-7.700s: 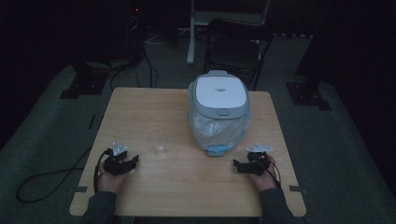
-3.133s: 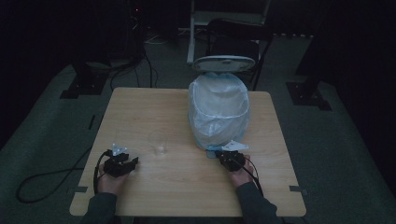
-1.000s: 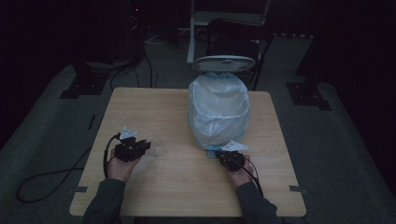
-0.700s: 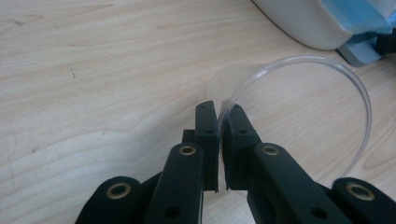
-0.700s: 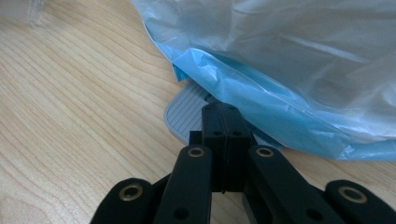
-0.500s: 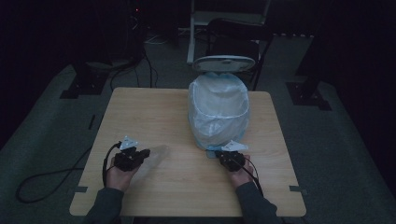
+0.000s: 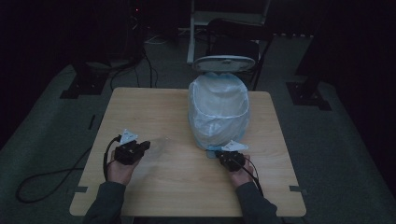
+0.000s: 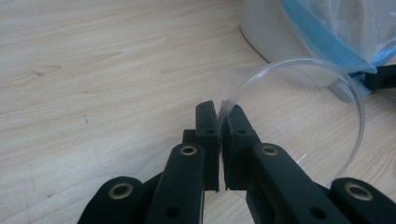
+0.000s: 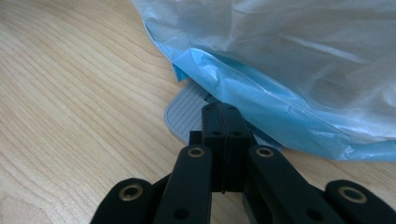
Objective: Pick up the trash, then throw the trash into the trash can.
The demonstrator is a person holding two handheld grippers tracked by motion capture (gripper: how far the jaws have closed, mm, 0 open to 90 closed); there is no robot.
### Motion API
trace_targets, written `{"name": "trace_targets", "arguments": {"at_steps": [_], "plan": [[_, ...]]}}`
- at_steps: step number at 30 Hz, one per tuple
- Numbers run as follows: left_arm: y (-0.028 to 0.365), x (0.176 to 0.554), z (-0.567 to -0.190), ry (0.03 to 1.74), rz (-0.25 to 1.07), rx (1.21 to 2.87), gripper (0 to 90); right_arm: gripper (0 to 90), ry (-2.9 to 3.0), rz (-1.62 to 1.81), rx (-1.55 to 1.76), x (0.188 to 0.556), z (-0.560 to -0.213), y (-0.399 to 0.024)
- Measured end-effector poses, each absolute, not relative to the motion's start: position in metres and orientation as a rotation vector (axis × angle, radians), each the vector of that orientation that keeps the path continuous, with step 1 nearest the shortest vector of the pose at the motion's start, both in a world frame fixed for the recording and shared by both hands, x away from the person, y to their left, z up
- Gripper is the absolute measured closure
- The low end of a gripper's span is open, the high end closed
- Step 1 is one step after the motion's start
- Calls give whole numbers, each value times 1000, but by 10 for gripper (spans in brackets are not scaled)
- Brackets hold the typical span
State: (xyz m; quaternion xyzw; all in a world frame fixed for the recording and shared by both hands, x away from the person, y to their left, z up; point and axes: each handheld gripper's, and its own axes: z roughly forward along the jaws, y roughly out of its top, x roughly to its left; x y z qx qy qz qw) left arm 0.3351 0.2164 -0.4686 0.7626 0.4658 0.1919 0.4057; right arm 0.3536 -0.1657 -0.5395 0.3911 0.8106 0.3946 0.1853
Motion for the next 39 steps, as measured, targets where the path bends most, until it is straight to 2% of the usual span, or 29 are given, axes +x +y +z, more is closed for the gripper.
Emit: {"name": "trace_targets", "arguments": {"at_steps": [39], "plan": [[208, 348, -417, 1065, 575, 1884, 875, 900, 2285, 1116, 1106, 354, -539, -166]]}}
